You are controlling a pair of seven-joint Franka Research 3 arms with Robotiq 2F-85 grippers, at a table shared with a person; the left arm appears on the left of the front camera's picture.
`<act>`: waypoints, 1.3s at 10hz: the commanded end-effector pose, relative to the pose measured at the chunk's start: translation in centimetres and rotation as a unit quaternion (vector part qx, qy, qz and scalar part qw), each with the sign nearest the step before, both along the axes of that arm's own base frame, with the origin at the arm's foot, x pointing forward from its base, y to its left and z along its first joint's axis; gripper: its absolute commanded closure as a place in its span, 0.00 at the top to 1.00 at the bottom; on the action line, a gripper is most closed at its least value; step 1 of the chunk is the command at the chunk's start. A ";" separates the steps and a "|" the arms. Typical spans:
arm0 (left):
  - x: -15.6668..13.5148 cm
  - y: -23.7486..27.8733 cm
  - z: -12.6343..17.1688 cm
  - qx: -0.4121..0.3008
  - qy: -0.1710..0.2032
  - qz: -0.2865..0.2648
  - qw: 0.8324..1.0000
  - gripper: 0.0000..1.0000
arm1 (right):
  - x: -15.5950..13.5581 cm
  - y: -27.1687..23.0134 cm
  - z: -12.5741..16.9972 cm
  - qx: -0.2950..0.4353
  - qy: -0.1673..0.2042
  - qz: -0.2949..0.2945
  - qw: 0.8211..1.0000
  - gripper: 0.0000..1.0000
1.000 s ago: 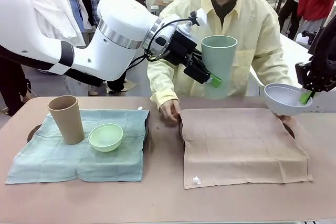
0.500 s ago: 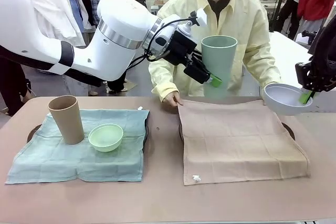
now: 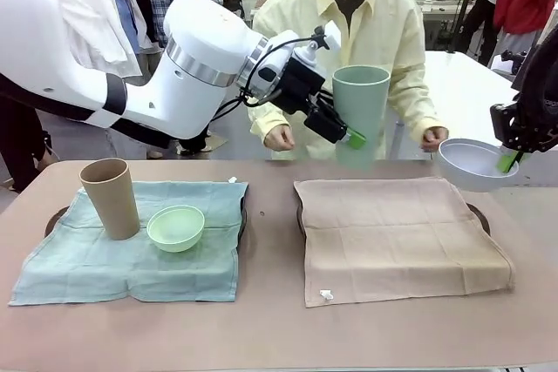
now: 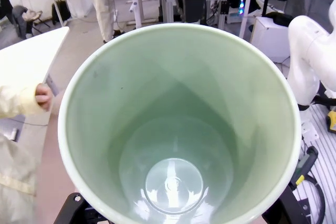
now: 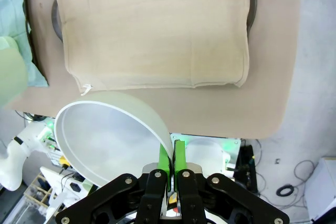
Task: Set up a tray with a mat and arrange the tableware.
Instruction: Place the Picnic Bowl and Reusable plastic cup back onto the Handle tray in front of the human's position.
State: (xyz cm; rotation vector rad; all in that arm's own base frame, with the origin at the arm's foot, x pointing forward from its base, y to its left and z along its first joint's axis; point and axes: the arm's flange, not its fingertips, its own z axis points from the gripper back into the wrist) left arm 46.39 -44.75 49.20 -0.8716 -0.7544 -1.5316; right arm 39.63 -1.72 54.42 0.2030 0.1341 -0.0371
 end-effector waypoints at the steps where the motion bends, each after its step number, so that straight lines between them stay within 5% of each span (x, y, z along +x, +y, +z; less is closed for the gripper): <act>1: 2.3 -0.4 -1.6 -0.015 0.026 0.005 1.000 0.84 | 2.4 0.2 -1.8 -0.023 -0.004 -0.006 1.000 0.04; 5: 4.6 -1.4 -6.6 -0.004 0.030 -0.023 0.999 0.84 | 6.7 1.4 -7.7 -0.060 -0.021 0.004 0.998 0.04; 9: 5.5 -1.3 -11.1 -0.028 -0.013 -0.097 0.995 0.84 | 8.9 1.7 -12.7 -0.061 -0.027 0.033 0.997 0.04; 13: 6.4 -1.3 -14.4 -0.037 -0.038 -0.113 0.992 0.84 | 10.0 1.5 -16.2 -0.060 -0.028 0.049 0.997 0.04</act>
